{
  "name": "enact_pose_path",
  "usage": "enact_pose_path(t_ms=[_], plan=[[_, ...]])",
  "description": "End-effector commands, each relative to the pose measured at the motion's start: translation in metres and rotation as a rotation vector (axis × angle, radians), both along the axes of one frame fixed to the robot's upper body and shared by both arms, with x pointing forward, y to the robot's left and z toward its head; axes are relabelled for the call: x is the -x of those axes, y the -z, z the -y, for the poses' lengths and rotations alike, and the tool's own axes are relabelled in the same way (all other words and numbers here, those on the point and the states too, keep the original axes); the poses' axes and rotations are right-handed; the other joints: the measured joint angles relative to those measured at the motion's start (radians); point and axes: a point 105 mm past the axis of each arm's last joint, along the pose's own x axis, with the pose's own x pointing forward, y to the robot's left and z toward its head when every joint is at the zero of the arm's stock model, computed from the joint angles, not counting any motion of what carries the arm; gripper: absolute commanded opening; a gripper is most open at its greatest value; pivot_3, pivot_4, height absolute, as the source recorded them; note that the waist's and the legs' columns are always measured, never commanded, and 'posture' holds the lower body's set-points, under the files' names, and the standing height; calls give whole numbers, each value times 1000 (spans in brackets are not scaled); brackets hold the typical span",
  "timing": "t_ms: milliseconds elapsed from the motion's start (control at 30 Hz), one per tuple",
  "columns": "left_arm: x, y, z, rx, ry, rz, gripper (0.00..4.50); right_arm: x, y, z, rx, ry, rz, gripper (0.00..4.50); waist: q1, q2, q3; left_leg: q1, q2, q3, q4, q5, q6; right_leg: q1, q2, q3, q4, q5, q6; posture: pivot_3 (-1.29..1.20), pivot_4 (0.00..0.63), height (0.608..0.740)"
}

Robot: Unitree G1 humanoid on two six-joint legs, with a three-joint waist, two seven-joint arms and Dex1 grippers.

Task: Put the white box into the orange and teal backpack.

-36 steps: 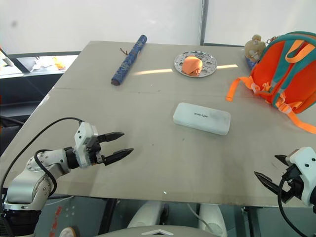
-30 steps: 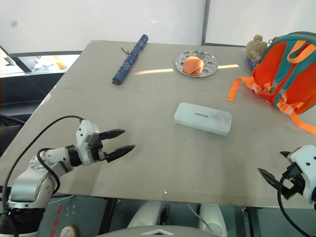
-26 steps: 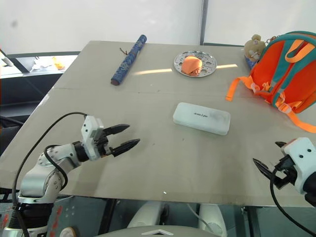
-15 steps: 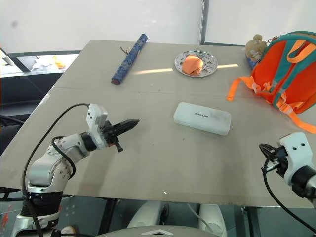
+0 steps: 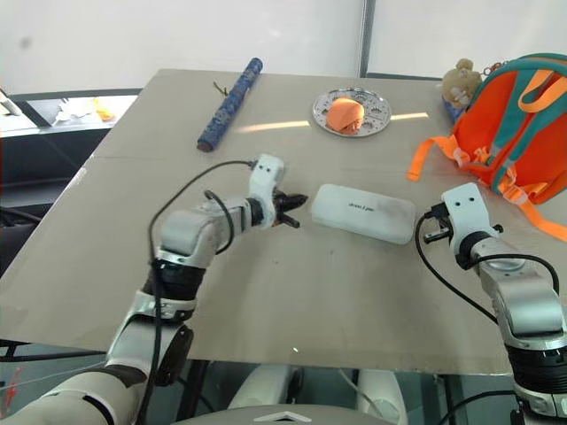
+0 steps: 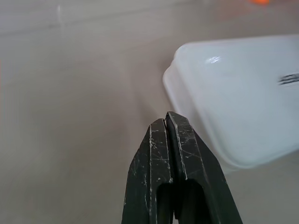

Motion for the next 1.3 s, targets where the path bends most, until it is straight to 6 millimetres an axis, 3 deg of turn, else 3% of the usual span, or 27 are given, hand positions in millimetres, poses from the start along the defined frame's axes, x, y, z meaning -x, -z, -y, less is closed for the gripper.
enact_pose_path(t_ms=[33, 200, 333, 500, 733, 800, 867, 933, 1100, 1133, 1300], plan=[[-8, 2, 12, -107, 77, 82, 1, -15, -2, -19, 36, -92, -7, 19, 0, 0, 0, 0, 0, 0, 0, 0, 0, 0, 0, 0, 0, 0, 0, 0, 150, 733], [8, 0, 20, -105, 189, 106, 1, -17, -3, -72, -28, -328, -35, 19, -4, 0, 0, 1, 0, 2, 1, 0, 0, 1, 0, 0, 2, 0, 0, 0, 150, 733], [35, -2, 8, -97, 227, 80, 1, -13, -3, -97, -38, -437, -37, 19, -29, 0, 0, 1, 0, 0, 0, 0, 0, 0, 0, 1, 1, 0, 0, 0, 150, 733], [73, -3, -24, -103, 205, 31, 1, -8, -5, -114, -53, -525, -31, 19, -35, 1, 0, 1, 1, -1, -1, 0, 0, -2, 0, 2, 2, 0, 0, 0, 150, 733], [84, -1, -48, -14, 153, -24, 1, -8, 11, -115, 26, -569, -34, 19, -20, 1, 0, 2, 0, -2, 2, 0, 0, 0, 0, 1, 3, 0, 0, 0, 150, 733], [84, 4, -62, 97, 88, -143, 539, -9, 13, -111, 36, -564, -35, 0, -20, 1, 0, 2, 0, -2, 2, 0, 0, 0, 0, 1, 3, 0, 0, 0, 150, 733], [87, 9, -91, 191, 27, -248, 1157, -11, 13, -106, 39, -552, -32, 0, -23, 1, 0, 2, 0, -3, 1, 0, 0, 0, 0, 1, 3, 0, 0, 0, 150, 733], [89, 6, -109, 250, -5, -308, 2155, -11, 13, -103, 40, -546, -31, 0, -29, 1, 0, 2, 1, -3, 0, 0, -1, -1, 1, 1, 3, 0, 0, 0, 150, 733], [102, -11, -110, 493, 70, -505, 4294, -10, 14, -102, 49, -550, -29, 0, -36, 1, 0, 3, 1, -3, 1, 0, -1, 0, 1, 1, 3, 0, 0, 0, 150, 733], [103, -11, -107, 520, 73, -532, 4474, -10, 14, -102, 48, -550, -29, 0, -36, 1, 0, 3, 0, -3, 1, 0, -1, 0, 1, 1, 3, 0, 0, 0, 150, 733], [104, 2, -87, 586, 69, -596, 4474, -6, 15, -109, 36, -567, -27, 0, -35, 0, 0, 3, 0, -3, 1, -1, -1, 0, 0, 1, 3, 0, 0, 0, 150, 733]])
